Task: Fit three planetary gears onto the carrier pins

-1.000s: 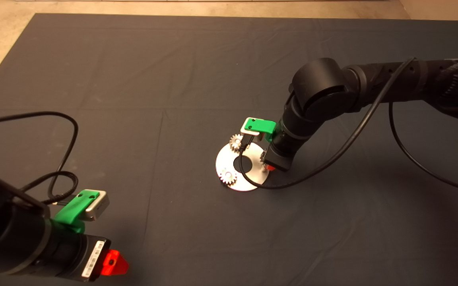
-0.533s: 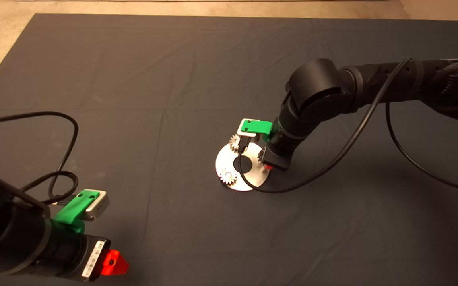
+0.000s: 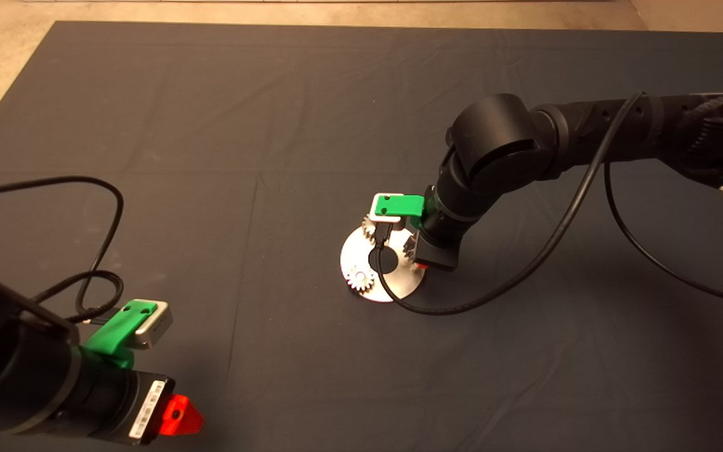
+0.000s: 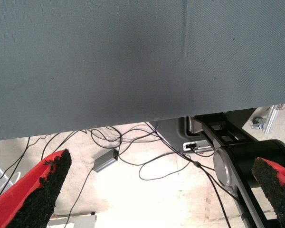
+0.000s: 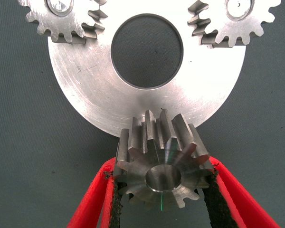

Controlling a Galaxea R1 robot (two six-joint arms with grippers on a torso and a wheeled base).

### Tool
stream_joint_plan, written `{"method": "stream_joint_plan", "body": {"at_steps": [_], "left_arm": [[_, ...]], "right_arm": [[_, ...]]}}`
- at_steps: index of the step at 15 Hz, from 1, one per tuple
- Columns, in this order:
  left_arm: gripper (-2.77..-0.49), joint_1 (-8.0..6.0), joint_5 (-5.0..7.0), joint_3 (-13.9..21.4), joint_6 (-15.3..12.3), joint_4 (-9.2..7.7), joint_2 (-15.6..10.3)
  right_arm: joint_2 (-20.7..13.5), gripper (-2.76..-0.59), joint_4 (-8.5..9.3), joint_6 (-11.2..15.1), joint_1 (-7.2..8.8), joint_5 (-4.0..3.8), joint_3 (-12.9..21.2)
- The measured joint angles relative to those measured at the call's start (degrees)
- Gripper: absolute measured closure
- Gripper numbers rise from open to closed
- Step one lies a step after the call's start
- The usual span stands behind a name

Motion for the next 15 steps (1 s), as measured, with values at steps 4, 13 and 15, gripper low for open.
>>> {"method": "stream_joint_plan", "body": {"at_steps": [4, 13, 15], "left_arm": [[-2.76, 0.00, 0.00, 0.0, 0.0, 0.00, 0.0], [-2.76, 0.00, 0.00, 0.0, 0.0, 0.00, 0.0], [-2.76, 0.00, 0.00, 0.0, 0.0, -0.01, 0.0]], "right_arm": [[0.0, -1.02, 0.00, -1.5, -0.73, 0.00, 0.0], [0.0, -1.02, 0.18, -2.3, -2.97, 0.02, 0.0], [0.0, -1.02, 0.18, -2.3, -3.19, 0.02, 0.0]]}}
